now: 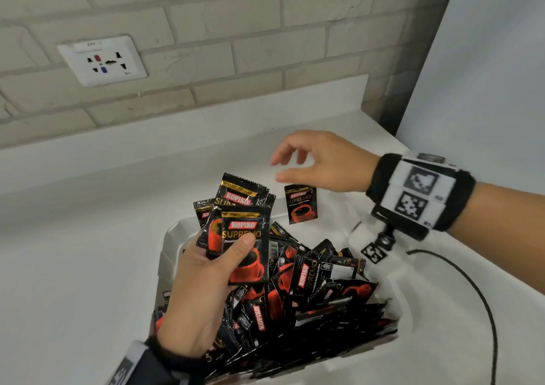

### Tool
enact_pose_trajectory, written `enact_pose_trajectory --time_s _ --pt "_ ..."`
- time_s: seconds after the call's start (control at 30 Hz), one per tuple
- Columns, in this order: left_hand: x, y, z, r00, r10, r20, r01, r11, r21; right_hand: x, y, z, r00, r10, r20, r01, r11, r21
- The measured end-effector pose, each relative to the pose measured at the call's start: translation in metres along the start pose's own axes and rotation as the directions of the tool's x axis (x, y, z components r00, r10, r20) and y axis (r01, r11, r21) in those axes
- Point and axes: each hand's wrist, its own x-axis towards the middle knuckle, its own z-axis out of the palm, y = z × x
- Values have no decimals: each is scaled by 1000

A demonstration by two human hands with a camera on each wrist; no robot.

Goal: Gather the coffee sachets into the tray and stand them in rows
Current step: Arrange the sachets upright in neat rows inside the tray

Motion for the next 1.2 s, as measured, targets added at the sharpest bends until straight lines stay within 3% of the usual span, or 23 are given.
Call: enact_pose_trajectory --time_s 0.1,0.23,0.53,0.67,0.77,0.83,0.93,1.2 --pt "0 -2 8 1000 31 4 -31 999 -8 -19 -23 9 997 -60 54 52 990 128" --pt "-3 -3 11 999 34 24 -34 999 -6 -26 -29 19 999 -42 -15 44 989 143" --pt "-9 -2 9 996 39 76 -29 991 -129 -24 -24 27 988 59 141 -109 918 382" --pt "-10 1 3 997 74 27 -67 979 -191 -20 -17 15 975 73 210 -137 942 307" --pt "-9 3 -7 994 108 -27 -111 974 -198 -12 -5 1 984 114 138 -144 961 238" --pt "-7 4 -15 991 118 -69 -129 972 -195 -5 7 -8 986 140 92 -152 979 135" --pt "-7 2 -22 987 121 -104 -139 972 -188 6 24 -10 971 187 149 -176 981 -88" --pt "-10 1 -21 986 151 -72 -161 975 -156 19 39 17 946 241 217 -157 926 -345"
